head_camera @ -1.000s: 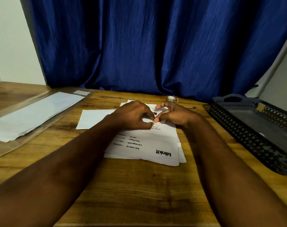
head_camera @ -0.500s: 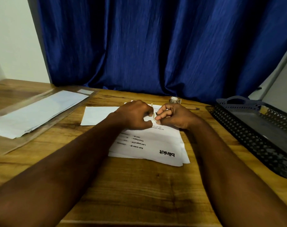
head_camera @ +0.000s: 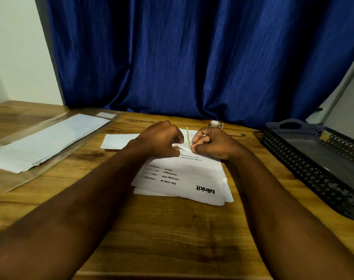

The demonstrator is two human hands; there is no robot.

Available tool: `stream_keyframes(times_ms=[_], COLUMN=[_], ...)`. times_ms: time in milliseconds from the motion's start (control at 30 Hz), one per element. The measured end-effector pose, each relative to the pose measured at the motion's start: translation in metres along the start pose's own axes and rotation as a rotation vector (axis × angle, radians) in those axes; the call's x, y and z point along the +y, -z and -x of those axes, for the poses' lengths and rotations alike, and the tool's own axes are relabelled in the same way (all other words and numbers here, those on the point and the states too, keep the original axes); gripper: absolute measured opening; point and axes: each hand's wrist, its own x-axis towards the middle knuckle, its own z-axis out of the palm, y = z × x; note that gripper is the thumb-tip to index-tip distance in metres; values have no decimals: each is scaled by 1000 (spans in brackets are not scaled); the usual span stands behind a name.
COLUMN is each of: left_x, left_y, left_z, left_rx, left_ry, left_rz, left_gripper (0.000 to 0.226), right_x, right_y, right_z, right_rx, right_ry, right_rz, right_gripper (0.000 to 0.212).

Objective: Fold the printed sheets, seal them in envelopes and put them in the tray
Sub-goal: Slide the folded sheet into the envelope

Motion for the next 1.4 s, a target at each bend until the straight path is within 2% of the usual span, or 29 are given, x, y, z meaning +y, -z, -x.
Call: stream_keyframes(times_ms=[133,233,300,367,467,567,600,700,767,833,900,1000,1100,1233,1300,1400], left_x=[6,8,8,8,7,4,4,6,5,-2,-9,-20,-28,-19,-11,-3], left_y=[4,11,13,13,13,17,18,15,10,3,-8,-30,-42,-37,-33,-33], left_z=[3,2,0,-1,0,0,-1,-1,-1,-1,-1,-1,-2,-5,-6,-3], left_rx=[113,218,260,328,503,637,656,679,637,538,432,271,179,168,156,65], left_ry=[7,15,6,-33,-34,7,20,39,46,57,73,124,161,140,84,-10], left_rz=[-109,-175,-190,-234,-286,-343,-335,-257,-170,-84,-55,126,215,119,111,180], left_gripper=[27,28,23,16,19,26,28,27,28,32,31,26,16,19,25,51], right_x=[2,5,4,1,-3,-13,-16,-16,-13,-10,-8,-2,4,9,10,7], right_y=[-6,-11,-16,-17,-10,-5,-3,6,8,5,2,1,2,-1,0,0], right_z=[-2,-7,-10,-11,-15,-15,-15,-15,-13,-10,-7,-6,-8,-6,-7,-6], right_rx=[19,204,315,405,455,431,425,340,228,132,65,101,171,148,151,152], right_ry=[127,202,200,223,311,250,211,39,-90,-212,-284,-312,-225,-69,-42,-29], right_rz=[3,106,57,-20,-109,-295,-373,-545,-583,-618,-588,-399,-133,124,188,254], right_gripper=[40,24,10,6,7,11,7,19,22,10,16,15,17,17,19,20])
